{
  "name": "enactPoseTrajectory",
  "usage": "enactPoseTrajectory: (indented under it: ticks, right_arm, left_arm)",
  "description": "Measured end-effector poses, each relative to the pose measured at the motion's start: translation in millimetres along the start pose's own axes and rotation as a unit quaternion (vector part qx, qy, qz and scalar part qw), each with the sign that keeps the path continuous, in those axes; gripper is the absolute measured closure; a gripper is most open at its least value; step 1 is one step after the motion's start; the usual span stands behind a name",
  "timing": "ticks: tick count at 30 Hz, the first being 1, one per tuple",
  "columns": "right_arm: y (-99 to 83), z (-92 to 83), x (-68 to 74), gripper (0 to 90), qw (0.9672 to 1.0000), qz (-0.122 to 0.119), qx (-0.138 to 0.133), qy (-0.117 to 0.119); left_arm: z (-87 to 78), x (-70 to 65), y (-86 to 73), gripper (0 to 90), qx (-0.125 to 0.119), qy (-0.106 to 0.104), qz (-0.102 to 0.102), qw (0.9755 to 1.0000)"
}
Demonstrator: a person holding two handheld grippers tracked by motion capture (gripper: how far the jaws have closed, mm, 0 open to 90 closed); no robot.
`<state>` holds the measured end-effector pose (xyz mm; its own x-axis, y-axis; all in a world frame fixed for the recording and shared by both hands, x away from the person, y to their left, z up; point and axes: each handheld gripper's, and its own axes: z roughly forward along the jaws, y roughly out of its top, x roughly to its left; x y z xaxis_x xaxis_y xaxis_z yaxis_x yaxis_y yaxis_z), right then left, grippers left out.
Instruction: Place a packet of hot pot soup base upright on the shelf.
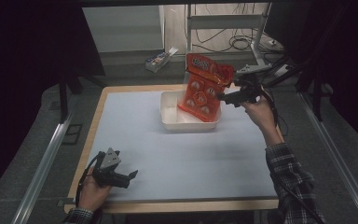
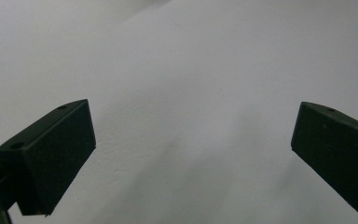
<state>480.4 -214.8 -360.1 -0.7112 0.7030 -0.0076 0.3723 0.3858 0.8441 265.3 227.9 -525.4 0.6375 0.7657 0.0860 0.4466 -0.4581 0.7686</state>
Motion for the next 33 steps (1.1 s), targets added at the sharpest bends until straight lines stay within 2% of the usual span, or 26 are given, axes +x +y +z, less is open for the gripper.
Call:
enactPoseTrajectory:
  ticks: [9,16,19,23,33]
  right_arm:
    - [-28.4,-3.4,26.1,0.8,0.9997,-0.02,-0.001,0.014]
    - [-47.8,-7.5,38.6,1.4,0.9993,-0.015,-0.01,0.031]
    - [-55.8,-8.8,44.5,3.8,0.9988,-0.009,0.002,0.049]
    - [-67.6,-13.0,56.3,3.8,0.9983,-0.016,0.009,0.055]
    - [-85.5,-15.5,80.2,3.4,0.9977,-0.033,0.017,0.056]
  left_arm:
    - [-0.2,-1.4,0.9,0.0,0.001,-0.001,-0.001,1.0]
    - [0.0,-1.9,1.2,0.0,0.003,0.0,0.001,1.0]
    - [0.3,-2.6,1.4,0.0,0.005,0.001,0.002,1.0]
    - [1.1,-3.5,1.6,0.0,0.009,0.003,0.005,0.9999]
    - [-0.7,-3.9,2.0,0.0,0.005,0.003,0.003,1.0]
